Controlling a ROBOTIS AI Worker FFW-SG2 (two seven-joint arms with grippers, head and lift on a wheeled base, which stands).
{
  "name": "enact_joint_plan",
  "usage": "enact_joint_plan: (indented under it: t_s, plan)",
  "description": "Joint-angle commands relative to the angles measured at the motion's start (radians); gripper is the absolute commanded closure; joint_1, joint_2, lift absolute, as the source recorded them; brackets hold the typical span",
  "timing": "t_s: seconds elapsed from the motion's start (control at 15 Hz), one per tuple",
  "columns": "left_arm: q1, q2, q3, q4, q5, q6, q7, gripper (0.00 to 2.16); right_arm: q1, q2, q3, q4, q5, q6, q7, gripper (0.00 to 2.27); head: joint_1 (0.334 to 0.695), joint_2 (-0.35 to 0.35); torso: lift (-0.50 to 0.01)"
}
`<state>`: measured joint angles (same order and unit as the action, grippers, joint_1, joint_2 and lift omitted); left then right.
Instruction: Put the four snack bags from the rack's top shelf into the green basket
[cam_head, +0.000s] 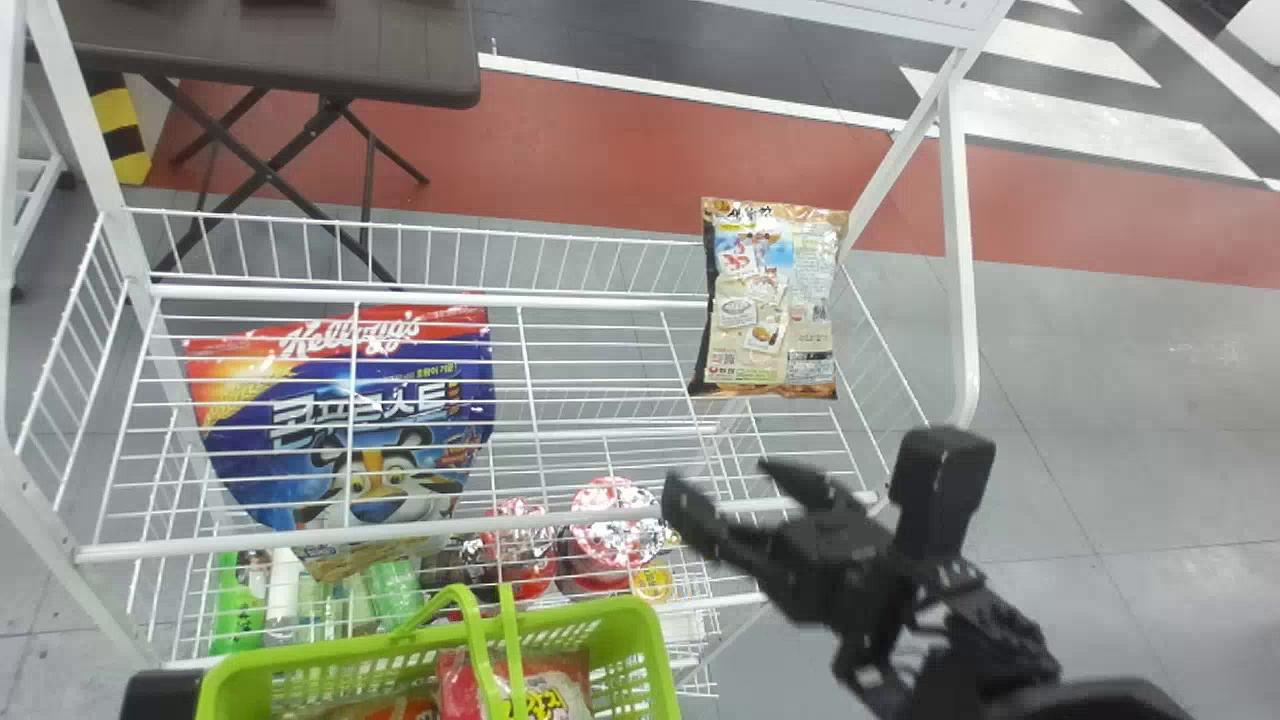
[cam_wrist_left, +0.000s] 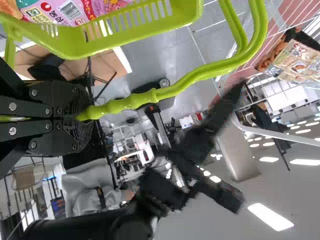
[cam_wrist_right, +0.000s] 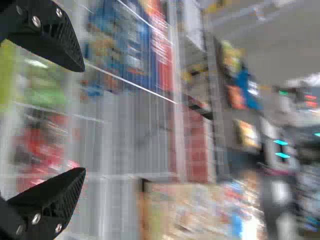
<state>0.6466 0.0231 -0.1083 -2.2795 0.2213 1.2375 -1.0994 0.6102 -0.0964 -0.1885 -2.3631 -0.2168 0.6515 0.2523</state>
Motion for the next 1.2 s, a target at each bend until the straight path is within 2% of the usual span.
enact_joint_plan:
  t_s: [0.0, 0.2, 0.4, 0.8, 0.93, 1.0, 1.07, 1.13]
  plan:
    - [-0.002, 0.006, -0.005, 0.002, -0.005, 0.007, -0.001, 2.08, -0.168, 0.004, 0.064, 0.153, 0.082, -0.118, -0.111, 0.05, 0.695, -0.35, 0.0]
    - [-0.005, 0.015, -0.001, 0.002, -0.005, 0.026, -0.011, 2.08, -0.322, 0.004, 0.124, 0.331, 0.194, -0.229, -0.283, 0.07, 0.695, -0.35, 0.0]
    - [-0.012, 0.026, 0.004, 0.002, -0.005, 0.066, -0.02, 2.08, -0.406, 0.006, 0.121, 0.452, 0.254, -0.309, -0.413, 0.07, 0.695, -0.35, 0.0]
    - [-0.027, 0.035, 0.004, 0.002, -0.005, 0.096, -0.022, 2.08, -0.592, -0.005, 0.055, 0.693, 0.315, -0.229, -0.407, 0.07, 0.695, -0.35, 0.0]
    - [-0.03, 0.035, -0.005, 0.002, -0.014, 0.099, -0.017, 2.08, -0.633, -0.006, 0.014, 0.752, 0.29, -0.213, -0.306, 0.1, 0.695, -0.35, 0.0]
    - [-0.031, 0.032, -0.007, 0.002, -0.02, 0.115, -0.014, 2.08, -0.636, -0.006, 0.001, 0.757, 0.274, -0.189, -0.245, 0.31, 0.695, -0.35, 0.0]
    - [-0.033, 0.031, -0.007, 0.005, -0.02, 0.115, -0.011, 2.08, -0.636, -0.006, 0.0, 0.757, 0.267, -0.164, -0.196, 1.01, 0.695, -0.35, 0.0]
    - [-0.033, 0.029, -0.007, 0.005, -0.022, 0.118, -0.01, 2.08, -0.629, -0.005, 0.0, 0.756, 0.266, -0.143, -0.191, 1.99, 0.695, -0.35, 0.0]
